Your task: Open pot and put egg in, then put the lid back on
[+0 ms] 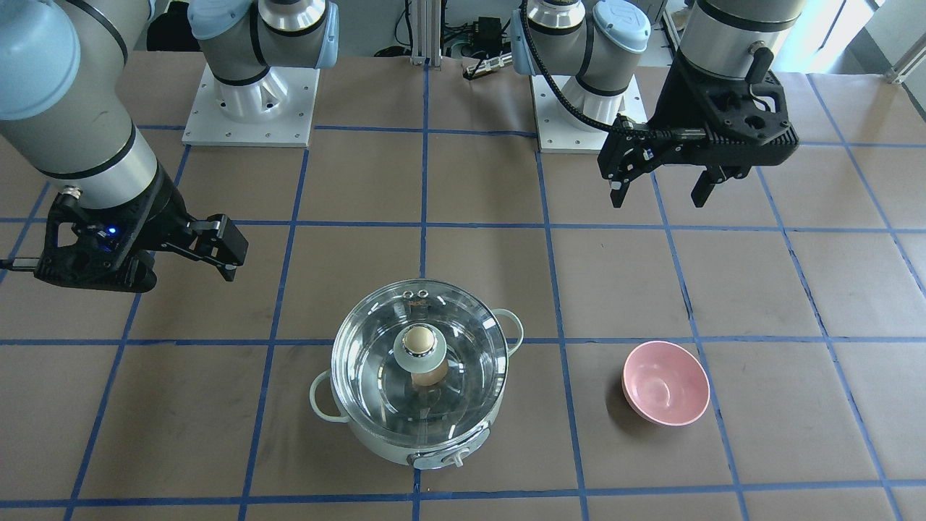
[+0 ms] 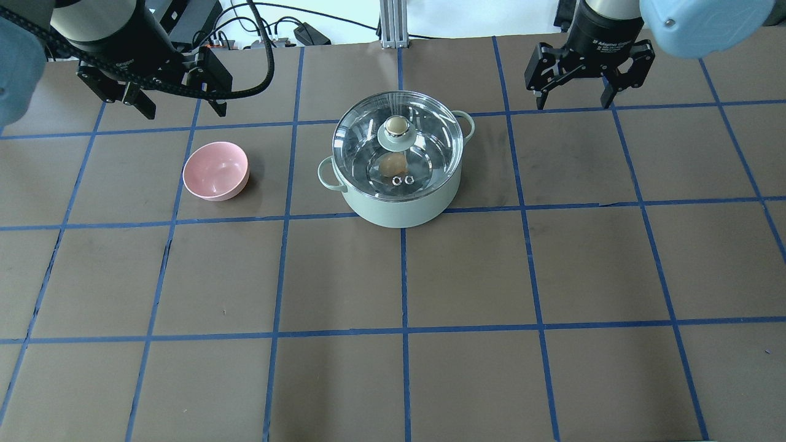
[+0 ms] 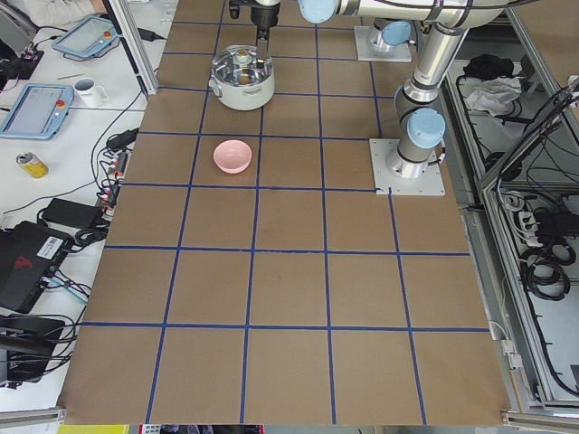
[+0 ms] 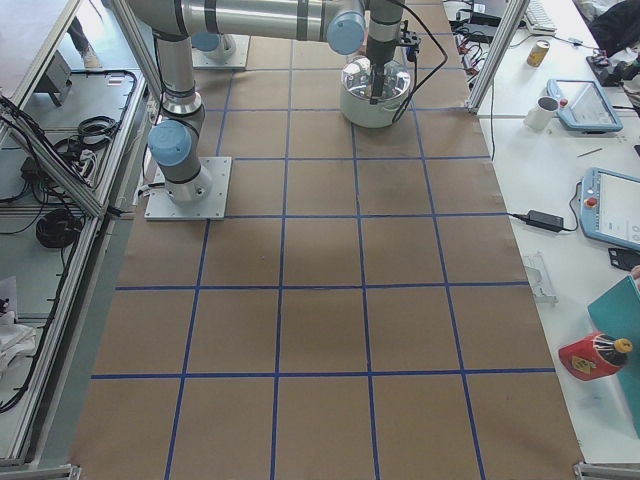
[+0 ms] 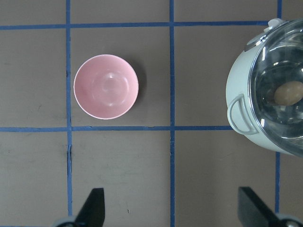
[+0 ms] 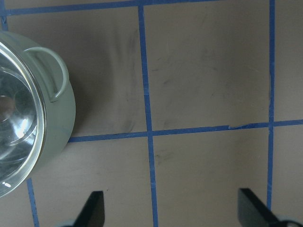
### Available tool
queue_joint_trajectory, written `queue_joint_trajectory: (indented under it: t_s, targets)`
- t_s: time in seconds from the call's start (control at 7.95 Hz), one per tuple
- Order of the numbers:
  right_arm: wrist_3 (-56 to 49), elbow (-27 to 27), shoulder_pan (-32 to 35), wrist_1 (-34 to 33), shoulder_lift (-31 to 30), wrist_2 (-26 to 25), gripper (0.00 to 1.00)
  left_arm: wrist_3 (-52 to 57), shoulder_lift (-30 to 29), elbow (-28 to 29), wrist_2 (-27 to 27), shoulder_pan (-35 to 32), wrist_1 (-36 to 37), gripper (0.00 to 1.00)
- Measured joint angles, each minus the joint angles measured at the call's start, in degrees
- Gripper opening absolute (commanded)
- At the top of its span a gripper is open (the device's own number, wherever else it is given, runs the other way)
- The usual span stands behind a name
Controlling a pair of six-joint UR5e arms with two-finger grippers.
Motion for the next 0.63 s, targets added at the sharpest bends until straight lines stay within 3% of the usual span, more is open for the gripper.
queue_joint_trajectory:
  t_s: [0.63]
  targets:
    - [0.01, 1.24, -0.13, -0.55, -0.14, -0.68, 1.0, 0.03, 0.0, 0.0, 0.02, -0.01, 0.0, 1.0]
